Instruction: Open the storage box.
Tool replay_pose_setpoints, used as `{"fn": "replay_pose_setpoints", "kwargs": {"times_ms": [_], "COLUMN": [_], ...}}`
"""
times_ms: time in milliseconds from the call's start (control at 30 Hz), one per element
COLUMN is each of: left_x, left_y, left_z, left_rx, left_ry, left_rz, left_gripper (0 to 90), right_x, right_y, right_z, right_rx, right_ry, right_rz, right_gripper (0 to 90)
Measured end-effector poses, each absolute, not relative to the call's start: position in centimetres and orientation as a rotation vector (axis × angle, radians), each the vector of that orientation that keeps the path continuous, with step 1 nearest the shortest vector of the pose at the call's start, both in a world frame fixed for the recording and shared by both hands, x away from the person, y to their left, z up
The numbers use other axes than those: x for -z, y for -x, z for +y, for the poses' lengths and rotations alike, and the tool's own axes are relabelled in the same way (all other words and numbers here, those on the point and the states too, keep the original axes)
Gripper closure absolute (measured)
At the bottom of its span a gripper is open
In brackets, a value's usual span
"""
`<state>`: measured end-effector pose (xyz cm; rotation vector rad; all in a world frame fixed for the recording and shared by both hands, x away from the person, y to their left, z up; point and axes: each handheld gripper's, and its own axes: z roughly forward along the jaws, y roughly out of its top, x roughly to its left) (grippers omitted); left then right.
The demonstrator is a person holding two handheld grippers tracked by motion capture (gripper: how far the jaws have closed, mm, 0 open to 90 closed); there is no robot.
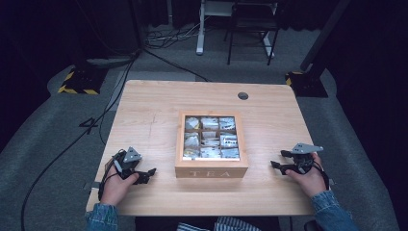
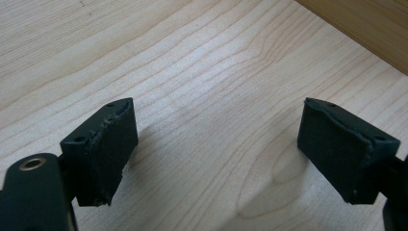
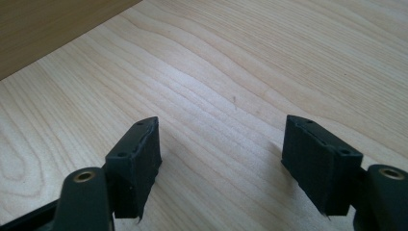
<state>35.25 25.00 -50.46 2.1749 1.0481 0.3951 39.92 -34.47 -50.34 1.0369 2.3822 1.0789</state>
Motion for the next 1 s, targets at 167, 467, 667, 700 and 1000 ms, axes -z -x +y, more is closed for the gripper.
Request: {"fn": "replay_pose_setpoints", "kwargs": {"times_ms": [167,467,667,700,1000], "left_x": [50.45,50.48,50.48,50.48,50.5], "left_y": [-35.4,-35.42,-35.42,-35.43,-35.46], "left_z": [25.04,25.01,25.01,25.01,24.95], "left_rx": [-0.393,-0.397,-0.398,-0.398,-0.391], "left_ry": [-2.181,-2.178,-2.178,-2.179,-2.172], "left_rz": [1.035,1.032,1.032,1.032,1.039], "left_gripper": [14.8,14.8,14.8,14.8,14.8], "right_x": [50.35,50.35,50.35,50.35,50.35], "right_y": [-39.93,-39.92,-39.92,-39.93,-39.93], "right_z": [-34.41,-34.41,-34.41,-34.41,-34.41], "right_rx": [-1.073,-1.073,-1.073,-1.073,-1.073], "right_ry": [-1.039,-1.039,-1.039,-1.039,-1.039], "right_rz": [2.379,2.379,2.379,2.379,2.379], "right_gripper": [29.4,29.4,29.4,29.4,29.5]}}
